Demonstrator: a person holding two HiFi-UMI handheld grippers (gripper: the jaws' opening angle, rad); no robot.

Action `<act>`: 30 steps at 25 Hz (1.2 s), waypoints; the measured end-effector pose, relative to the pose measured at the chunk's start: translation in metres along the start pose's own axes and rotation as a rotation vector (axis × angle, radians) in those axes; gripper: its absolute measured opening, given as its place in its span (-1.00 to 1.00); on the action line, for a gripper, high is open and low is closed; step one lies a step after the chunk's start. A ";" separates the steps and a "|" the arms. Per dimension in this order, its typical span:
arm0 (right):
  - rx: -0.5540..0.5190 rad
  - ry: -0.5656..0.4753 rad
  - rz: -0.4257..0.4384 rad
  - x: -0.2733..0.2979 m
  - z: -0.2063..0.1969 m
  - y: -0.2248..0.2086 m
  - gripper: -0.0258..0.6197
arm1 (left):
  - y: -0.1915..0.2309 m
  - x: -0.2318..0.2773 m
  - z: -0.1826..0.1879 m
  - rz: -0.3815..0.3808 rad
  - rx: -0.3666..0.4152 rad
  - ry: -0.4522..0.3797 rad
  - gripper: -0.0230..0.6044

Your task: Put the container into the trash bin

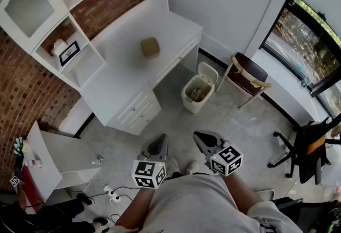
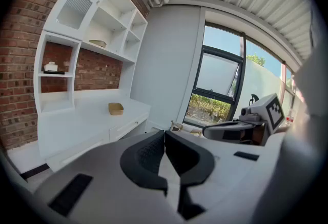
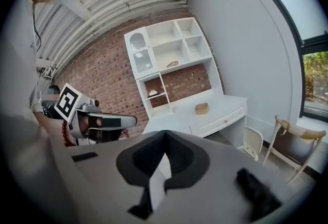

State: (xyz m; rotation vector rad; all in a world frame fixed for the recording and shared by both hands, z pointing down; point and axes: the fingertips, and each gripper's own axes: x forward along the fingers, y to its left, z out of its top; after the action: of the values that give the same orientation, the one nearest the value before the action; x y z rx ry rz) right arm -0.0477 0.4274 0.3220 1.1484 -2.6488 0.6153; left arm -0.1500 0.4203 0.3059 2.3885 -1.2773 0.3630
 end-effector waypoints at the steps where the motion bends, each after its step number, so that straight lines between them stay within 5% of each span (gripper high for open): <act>1: -0.007 -0.001 0.004 0.002 0.002 0.001 -0.83 | 0.002 -0.001 0.000 0.003 -0.001 0.000 -0.87; 18: -0.009 -0.065 0.016 0.046 0.024 0.029 -0.83 | 0.046 -0.020 0.001 -0.012 -0.037 0.001 -0.88; 24: 0.008 -0.085 0.002 0.078 0.036 0.040 -0.83 | 0.063 -0.031 -0.002 -0.031 0.083 0.031 -0.87; 30: -0.015 -0.090 -0.025 0.091 0.042 0.046 -0.83 | 0.081 -0.024 0.004 -0.026 0.008 0.004 -0.87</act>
State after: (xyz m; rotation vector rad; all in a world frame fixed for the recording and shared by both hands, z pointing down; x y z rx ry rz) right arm -0.1436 0.3778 0.3007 1.2312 -2.7041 0.5507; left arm -0.2307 0.3957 0.3114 2.4070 -1.2443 0.3660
